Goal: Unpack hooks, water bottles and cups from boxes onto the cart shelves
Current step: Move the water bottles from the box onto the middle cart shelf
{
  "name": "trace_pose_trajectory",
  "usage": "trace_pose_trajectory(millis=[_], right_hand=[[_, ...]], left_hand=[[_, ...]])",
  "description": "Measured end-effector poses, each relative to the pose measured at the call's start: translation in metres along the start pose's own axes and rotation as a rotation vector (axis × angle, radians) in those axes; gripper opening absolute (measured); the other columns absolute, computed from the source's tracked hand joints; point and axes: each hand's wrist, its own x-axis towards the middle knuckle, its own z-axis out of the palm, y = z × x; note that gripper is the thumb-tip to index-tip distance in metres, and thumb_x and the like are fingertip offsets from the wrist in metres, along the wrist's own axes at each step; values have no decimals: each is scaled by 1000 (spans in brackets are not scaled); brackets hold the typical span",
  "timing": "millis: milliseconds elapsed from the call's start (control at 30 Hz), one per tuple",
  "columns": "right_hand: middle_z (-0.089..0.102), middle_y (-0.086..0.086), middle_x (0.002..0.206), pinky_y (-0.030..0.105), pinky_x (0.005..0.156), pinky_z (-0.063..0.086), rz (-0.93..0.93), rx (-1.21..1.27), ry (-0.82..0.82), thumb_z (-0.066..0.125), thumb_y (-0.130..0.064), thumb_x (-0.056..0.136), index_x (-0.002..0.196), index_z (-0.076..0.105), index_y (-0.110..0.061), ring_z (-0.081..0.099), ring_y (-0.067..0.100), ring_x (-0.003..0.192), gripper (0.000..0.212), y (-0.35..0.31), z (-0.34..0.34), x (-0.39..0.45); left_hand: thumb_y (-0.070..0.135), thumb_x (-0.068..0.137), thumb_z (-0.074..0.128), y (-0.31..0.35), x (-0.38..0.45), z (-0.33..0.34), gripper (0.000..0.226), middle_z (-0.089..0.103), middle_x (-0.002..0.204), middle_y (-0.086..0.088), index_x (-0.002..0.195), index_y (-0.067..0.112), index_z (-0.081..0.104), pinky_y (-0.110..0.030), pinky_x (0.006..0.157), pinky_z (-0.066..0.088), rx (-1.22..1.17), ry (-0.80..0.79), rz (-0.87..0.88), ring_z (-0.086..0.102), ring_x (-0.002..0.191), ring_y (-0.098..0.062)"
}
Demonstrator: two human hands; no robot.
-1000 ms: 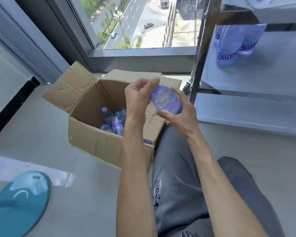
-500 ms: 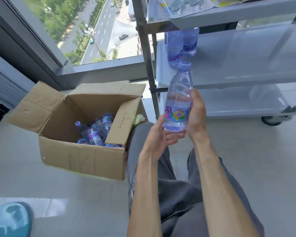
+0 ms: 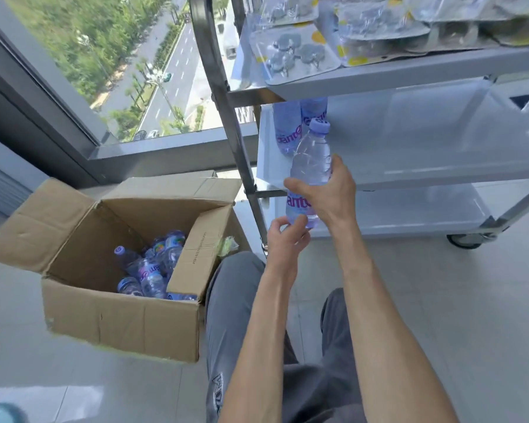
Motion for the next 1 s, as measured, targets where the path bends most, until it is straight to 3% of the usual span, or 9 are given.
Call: trace_pose_trajectory(millis=[100, 167, 300, 467, 600, 700, 767, 867, 1000], right_hand=[[64, -8, 86, 19, 65, 50, -12, 36, 85, 89, -37, 52, 98, 59, -18, 62, 8, 75, 58, 6, -4, 23], [65, -8, 88, 19, 66, 50, 0, 50, 121, 89, -29, 54, 100, 59, -18, 61, 11, 75, 56, 14, -4, 33], [68, -4, 104, 24, 77, 53, 3, 52, 173, 88, -27, 59, 115, 60, -17, 64, 15, 91, 63, 20, -5, 62], [62, -28, 100, 5, 75, 45, -109, 158, 118, 83, -20, 57, 114, 54, -32, 57, -15, 87, 65, 11, 5, 95], [65, -4, 96, 19, 74, 52, -191, 48, 79, 83, -19, 55, 115, 61, -13, 61, 12, 84, 64, 19, 15, 133], [60, -4, 120, 13, 90, 44, -148, 72, 61, 84, -20, 60, 139, 49, -16, 55, 9, 107, 86, 29, 24, 154], [59, 5, 127, 30, 97, 48, -71, 94, 68, 85, -18, 66, 144, 44, -16, 57, 19, 115, 88, 40, 28, 159], [61, 7, 114, 47, 89, 51, -77, -3, 136, 81, -14, 68, 132, 54, -8, 59, 34, 106, 70, 63, 33, 155], [64, 14, 112, 37, 88, 48, -67, -83, 214, 82, -9, 66, 126, 58, -3, 60, 35, 106, 65, 73, 41, 162]], left_hand=[[26, 83, 75, 19, 32, 4, 49, 60, 114, 0, 124, 19, 48, -23, 83, 49, 273, 168, 147, 62, 99, -7], [25, 83, 72, 36, 59, 9, 47, 59, 114, 3, 124, 20, 49, -14, 73, 45, 379, 329, 271, 59, 91, 4], [21, 84, 68, 63, 118, 32, 53, 58, 125, -6, 133, 11, 49, -29, 84, 49, 586, 361, 370, 61, 107, -19], [24, 84, 70, 77, 172, 57, 68, 50, 139, -11, 143, 10, 40, -40, 103, 44, 760, 373, 411, 51, 126, -26], [11, 89, 63, 80, 201, 68, 50, 59, 129, -10, 137, 8, 48, -35, 99, 45, 747, 327, 512, 55, 119, -25], [11, 90, 65, 78, 212, 70, 46, 64, 122, -7, 134, 10, 50, -36, 97, 48, 676, 336, 551, 60, 111, -23], [11, 90, 65, 71, 217, 69, 49, 63, 122, -9, 135, 8, 49, -38, 98, 47, 675, 346, 577, 60, 112, -25], [13, 91, 63, 61, 224, 68, 49, 61, 125, -9, 137, 11, 47, -40, 98, 46, 692, 357, 578, 58, 114, -26], [18, 92, 64, 58, 233, 66, 47, 65, 122, -5, 136, 16, 47, -41, 95, 49, 675, 347, 543, 61, 111, -24]])
